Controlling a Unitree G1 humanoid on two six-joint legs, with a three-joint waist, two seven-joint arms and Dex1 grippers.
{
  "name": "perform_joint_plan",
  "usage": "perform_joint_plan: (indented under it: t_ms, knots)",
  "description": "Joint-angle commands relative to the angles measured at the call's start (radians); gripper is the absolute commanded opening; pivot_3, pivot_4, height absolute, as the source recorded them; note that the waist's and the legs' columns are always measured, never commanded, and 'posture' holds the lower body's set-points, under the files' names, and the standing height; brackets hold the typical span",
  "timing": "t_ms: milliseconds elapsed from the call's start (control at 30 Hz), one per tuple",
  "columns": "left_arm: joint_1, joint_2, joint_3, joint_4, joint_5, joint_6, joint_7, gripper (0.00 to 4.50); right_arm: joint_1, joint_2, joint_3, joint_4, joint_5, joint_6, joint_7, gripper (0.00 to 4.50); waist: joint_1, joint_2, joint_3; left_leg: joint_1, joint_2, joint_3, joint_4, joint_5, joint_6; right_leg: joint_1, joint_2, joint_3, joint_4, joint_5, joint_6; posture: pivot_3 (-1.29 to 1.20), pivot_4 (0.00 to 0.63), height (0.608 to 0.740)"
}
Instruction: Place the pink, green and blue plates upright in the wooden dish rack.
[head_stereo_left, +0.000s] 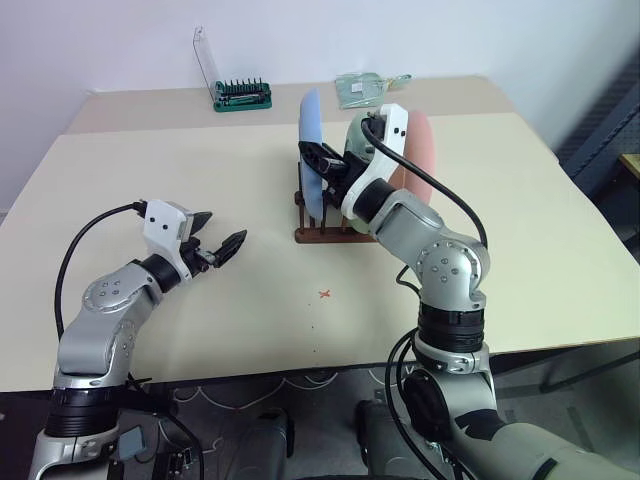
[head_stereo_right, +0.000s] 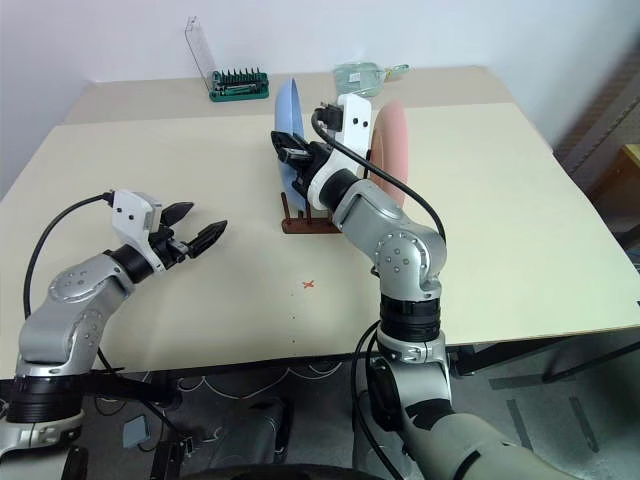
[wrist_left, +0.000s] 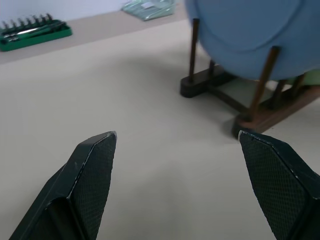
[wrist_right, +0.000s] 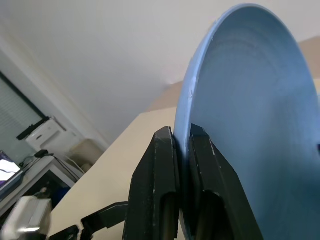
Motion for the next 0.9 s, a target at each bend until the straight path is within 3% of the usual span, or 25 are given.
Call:
perform_joint_plan:
  t_ms: [33, 133, 367, 833, 900]
  knots:
    - [0.008, 0.010, 0.009, -0.039, -0.016, 0.006, -0.020, 4.00, -0.026, 0.007, -0.005, -0.017, 0.026, 0.001, -0.007, 0.00, 0.000, 0.000, 0.000, 0.000, 0.000, 0.000, 0.000, 0.000, 0.000, 0.000, 0.000, 0.000, 0.000, 0.000, 0.000, 0.00, 0.150, 0.740]
    - [0.013, 0.009, 0.006, -0.043, -0.013, 0.009, -0.026, 4.04, -0.026, 0.006, -0.006, -0.017, 0.029, 0.004, -0.012, 1.07, 0.000, 0.000, 0.000, 0.000, 0.000, 0.000, 0.000, 0.000, 0.000, 0.000, 0.000, 0.000, 0.000, 0.000, 0.000, 0.00, 0.150, 0.740]
    - [0.013, 0.008, 0.005, -0.039, -0.010, 0.011, -0.033, 4.04, -0.029, -0.005, 0.005, -0.018, 0.020, -0.004, -0.010, 4.43, 0.000, 0.000, 0.000, 0.000, 0.000, 0.000, 0.000, 0.000, 0.000, 0.000, 0.000, 0.000, 0.000, 0.000, 0.000, 0.00, 0.150, 0.740]
    - [0.013, 0.001, -0.001, -0.030, -0.005, 0.003, -0.041, 4.04, -0.127, -0.168, 0.072, -0.067, -0.047, -0.076, 0.136, 4.43, 0.000, 0.001, 0.000, 0.000, 0.000, 0.000, 0.000, 0.000, 0.000, 0.000, 0.000, 0.000, 0.000, 0.000, 0.000, 0.00, 0.150, 0.740]
    - [0.015, 0.000, -0.003, -0.030, -0.001, -0.001, -0.039, 4.04, -0.155, -0.238, 0.067, -0.097, -0.065, -0.104, 0.186, 4.43, 0.001, 0.001, 0.001, 0.000, 0.000, 0.000, 0.000, 0.000, 0.000, 0.000, 0.000, 0.000, -0.001, 0.000, 0.000, 0.00, 0.150, 0.740]
